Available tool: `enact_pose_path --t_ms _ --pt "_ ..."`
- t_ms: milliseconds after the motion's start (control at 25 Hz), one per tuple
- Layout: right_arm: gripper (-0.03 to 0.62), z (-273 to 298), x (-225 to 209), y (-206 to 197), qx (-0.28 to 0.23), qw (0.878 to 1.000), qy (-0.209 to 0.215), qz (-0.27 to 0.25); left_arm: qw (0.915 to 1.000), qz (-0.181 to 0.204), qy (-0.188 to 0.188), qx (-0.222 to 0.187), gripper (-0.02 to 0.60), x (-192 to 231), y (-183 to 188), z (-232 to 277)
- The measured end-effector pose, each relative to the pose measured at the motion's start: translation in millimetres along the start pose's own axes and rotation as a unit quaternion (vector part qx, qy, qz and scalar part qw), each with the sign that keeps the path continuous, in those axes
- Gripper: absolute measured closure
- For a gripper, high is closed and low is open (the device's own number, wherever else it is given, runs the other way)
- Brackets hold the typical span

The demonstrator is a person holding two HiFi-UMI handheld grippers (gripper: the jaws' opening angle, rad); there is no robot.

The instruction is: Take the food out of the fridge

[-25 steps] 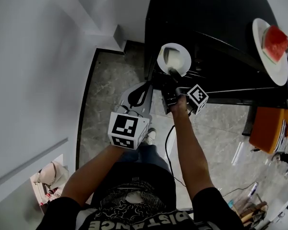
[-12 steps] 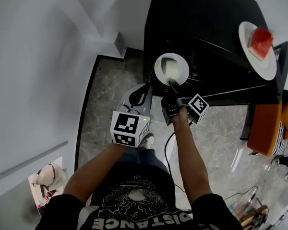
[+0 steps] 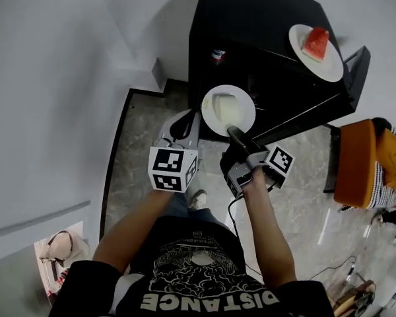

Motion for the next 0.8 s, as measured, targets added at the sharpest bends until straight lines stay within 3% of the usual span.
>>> enact_pose_path --t_ms 480,800 --pt "0.583 -59 102 -40 0.095 0.994 0.029 -0.043 0.9994 0.013 0.026 -0.019 0.58 0 25 -40" --pt "0.583 -59 163 -50 0.108 0.99 0.057 -0.071 0.9993 0.016 -0.018 -0.028 0.58 -15 37 -31"
Point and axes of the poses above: the fingertips, and each gripper's own axes: z forward along the fingers, x to its left, y out of its top, the point moved 1 cm from there along -z, backward along the fingers, and after that the axes turned 7 degrees about -x, right-handed, at the moved point
